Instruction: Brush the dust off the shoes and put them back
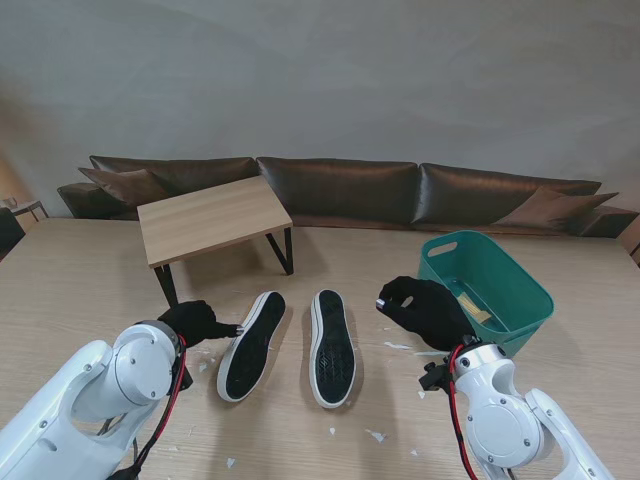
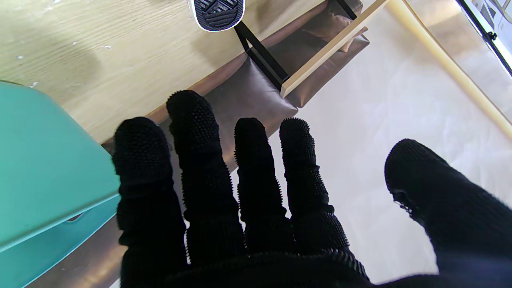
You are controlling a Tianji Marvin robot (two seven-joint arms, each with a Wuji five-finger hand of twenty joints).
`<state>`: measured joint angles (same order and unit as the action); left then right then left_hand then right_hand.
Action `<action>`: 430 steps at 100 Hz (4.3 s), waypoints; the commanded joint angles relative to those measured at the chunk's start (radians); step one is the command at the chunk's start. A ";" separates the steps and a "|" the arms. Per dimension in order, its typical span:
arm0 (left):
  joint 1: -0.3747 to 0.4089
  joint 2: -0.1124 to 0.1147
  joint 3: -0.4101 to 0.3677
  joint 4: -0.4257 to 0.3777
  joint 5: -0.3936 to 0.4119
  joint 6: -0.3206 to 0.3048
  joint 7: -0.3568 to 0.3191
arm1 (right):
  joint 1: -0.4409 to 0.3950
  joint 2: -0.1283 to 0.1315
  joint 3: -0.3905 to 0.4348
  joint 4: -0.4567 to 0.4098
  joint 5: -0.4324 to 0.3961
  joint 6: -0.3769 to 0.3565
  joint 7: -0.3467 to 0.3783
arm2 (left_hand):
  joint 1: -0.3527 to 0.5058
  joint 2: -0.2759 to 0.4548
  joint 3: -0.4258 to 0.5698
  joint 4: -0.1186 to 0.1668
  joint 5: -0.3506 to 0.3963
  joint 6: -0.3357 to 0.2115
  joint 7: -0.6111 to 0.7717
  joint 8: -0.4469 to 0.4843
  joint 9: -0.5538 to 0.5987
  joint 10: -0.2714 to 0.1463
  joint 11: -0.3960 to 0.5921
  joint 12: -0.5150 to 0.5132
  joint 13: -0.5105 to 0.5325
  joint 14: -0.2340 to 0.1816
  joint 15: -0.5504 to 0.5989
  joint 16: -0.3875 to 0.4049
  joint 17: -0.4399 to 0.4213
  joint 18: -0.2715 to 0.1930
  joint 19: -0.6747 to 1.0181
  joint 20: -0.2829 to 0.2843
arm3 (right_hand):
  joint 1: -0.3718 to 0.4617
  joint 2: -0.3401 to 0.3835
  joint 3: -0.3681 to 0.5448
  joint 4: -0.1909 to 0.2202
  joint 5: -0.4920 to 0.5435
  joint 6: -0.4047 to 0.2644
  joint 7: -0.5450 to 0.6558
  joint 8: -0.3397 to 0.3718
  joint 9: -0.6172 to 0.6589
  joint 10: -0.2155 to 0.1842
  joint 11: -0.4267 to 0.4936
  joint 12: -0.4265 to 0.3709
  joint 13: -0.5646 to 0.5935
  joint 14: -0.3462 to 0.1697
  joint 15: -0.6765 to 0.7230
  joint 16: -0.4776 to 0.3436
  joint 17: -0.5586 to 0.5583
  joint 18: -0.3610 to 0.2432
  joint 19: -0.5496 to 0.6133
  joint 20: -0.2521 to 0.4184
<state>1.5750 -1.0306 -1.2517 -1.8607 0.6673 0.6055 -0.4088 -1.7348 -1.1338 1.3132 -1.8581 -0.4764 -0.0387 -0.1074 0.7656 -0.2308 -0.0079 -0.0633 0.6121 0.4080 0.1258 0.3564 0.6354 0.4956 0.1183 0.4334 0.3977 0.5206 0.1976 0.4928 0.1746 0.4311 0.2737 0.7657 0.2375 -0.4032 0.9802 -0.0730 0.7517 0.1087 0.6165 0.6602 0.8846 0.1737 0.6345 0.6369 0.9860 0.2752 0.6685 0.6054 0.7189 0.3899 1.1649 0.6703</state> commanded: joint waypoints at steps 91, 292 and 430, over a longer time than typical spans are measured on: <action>-0.391 -0.040 0.343 0.397 -0.217 0.100 0.063 | 0.003 -0.005 -0.010 0.000 0.023 0.034 0.019 | -0.121 -0.041 -0.008 0.029 0.121 0.099 0.110 0.144 0.186 0.038 0.098 0.278 0.171 0.088 0.359 0.209 -0.030 0.098 0.765 0.005 | 0.011 0.020 -0.009 0.024 0.018 0.013 -0.012 0.009 -0.008 0.020 -0.006 -0.002 -0.013 0.021 0.008 0.002 -0.231 0.029 -0.016 0.022; -0.069 -0.061 0.030 0.205 -0.037 -0.665 0.346 | 0.163 -0.033 -0.217 -0.007 0.067 0.243 -0.017 | 0.358 -0.495 0.864 -0.094 0.262 -0.213 0.908 0.375 0.602 -0.259 0.125 0.547 0.758 -0.195 0.481 0.243 0.524 -0.021 1.023 -0.232 | 0.031 -0.060 0.020 0.012 -0.258 -0.075 -0.129 -0.059 -0.228 0.005 -0.050 -0.042 -0.073 -0.001 0.023 0.003 -0.269 0.004 -0.017 0.023; -0.056 -0.054 0.013 0.188 -0.081 -0.814 0.319 | 0.402 -0.089 -0.564 0.182 -0.083 0.299 -0.139 | 0.326 -0.516 0.829 -0.084 0.329 -0.303 0.867 0.317 0.643 -0.308 0.103 0.457 0.689 -0.199 0.422 0.293 0.345 -0.045 0.985 -0.202 | 0.371 -0.418 0.289 -0.226 0.094 -0.055 0.569 -0.230 0.249 -0.043 0.154 0.030 0.315 -0.158 0.178 0.006 0.134 -0.079 0.205 -0.060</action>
<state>1.5181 -1.0813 -1.2309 -1.6732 0.5872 -0.2223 -0.0919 -1.3250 -1.2157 0.7598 -1.6714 -0.5596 0.2723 -0.2493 0.8633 -0.9138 0.6387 -0.2465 0.8534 0.2587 0.8564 0.6010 1.2311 0.2547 0.1879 0.8859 1.0727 0.3438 0.4948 0.7191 0.5390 0.4028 1.2689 0.5505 0.4450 -0.8774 1.0628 -0.3495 0.7189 0.1336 1.0546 0.4541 0.9942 0.2072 0.7460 0.6189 1.2410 0.1581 0.7906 0.5723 0.7322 0.3544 1.3037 0.6335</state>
